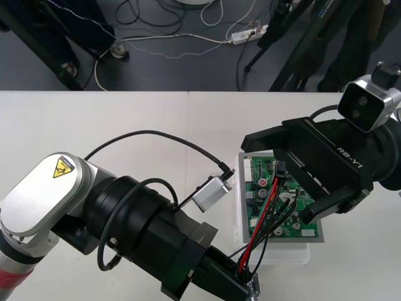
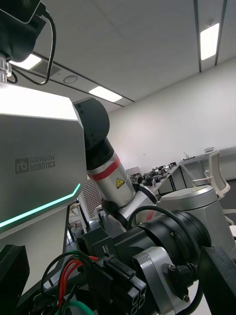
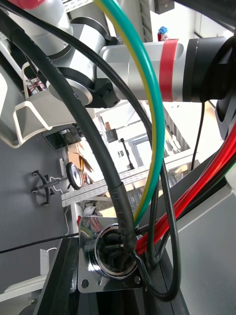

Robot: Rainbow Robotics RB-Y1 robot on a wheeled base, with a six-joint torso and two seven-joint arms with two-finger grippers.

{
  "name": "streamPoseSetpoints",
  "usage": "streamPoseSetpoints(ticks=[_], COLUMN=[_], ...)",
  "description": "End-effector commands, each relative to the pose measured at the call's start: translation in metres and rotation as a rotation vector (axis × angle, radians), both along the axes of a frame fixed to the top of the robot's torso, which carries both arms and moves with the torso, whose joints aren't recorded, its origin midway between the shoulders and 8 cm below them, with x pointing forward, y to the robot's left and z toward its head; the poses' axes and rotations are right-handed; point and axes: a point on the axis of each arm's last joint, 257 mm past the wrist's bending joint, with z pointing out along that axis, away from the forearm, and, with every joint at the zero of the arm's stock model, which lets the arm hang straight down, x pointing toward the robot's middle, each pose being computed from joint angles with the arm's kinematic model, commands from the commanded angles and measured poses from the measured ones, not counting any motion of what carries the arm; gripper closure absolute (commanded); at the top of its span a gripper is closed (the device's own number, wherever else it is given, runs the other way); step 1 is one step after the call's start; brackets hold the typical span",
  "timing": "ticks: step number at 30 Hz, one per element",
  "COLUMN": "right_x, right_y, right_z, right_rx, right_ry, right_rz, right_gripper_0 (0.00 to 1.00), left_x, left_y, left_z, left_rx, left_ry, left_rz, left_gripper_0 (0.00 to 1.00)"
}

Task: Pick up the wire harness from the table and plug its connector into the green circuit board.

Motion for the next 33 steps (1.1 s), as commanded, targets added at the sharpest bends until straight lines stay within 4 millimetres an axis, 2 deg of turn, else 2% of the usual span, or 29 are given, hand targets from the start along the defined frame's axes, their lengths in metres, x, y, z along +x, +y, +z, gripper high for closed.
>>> streamPoseSetpoints(ticks=[1,7,8,9,10,11,12,33], right_x=[-0.0047,-0.0044,-0.0043,-0.0044,-0.0043,-0.0044,-0.0043,-0.0055], right_y=[0.0028,0.0044,0.0046,0.0044,0.0046,0.0044,0.0046,0.0053], right_z=[0.0132,0.0082,0.0078,0.0082,0.0078,0.0082,0.0078,0.0105], right_rx=[0.026,0.014,0.013,0.013,0.012,0.013,0.013,0.031], right_ry=[-0.023,-0.032,-0.032,-0.029,-0.030,-0.029,-0.032,-0.028], right_rz=[0.032,0.025,0.024,0.026,0.025,0.026,0.024,0.030], right_gripper_0=[0.00,0.00,0.02,0.33,0.72,0.94,1.00,1.00], left_x=[0.0002,-0.0015,-0.0014,-0.0023,-0.0022,-0.0022,-0.0026,0.0002], left_y=[-0.0107,-0.0094,-0.0091,-0.0091,-0.0091,-0.0091,-0.0089,-0.0078], left_z=[0.0157,0.0179,0.0186,0.0189,0.0196,0.0196,0.0201,0.0221], left_rx=[-0.070,-0.081,-0.083,-0.085,-0.088,-0.088,-0.091,-0.098], left_ry=[-0.027,-0.024,-0.020,-0.017,-0.015,-0.015,-0.013,-0.019], left_rz=[0.000,-0.004,-0.003,-0.005,-0.004,-0.004,-0.005,0.003], left_gripper_0=[1.00,1.00,1.00,1.00,1.00,1.00,1.00,1.00])
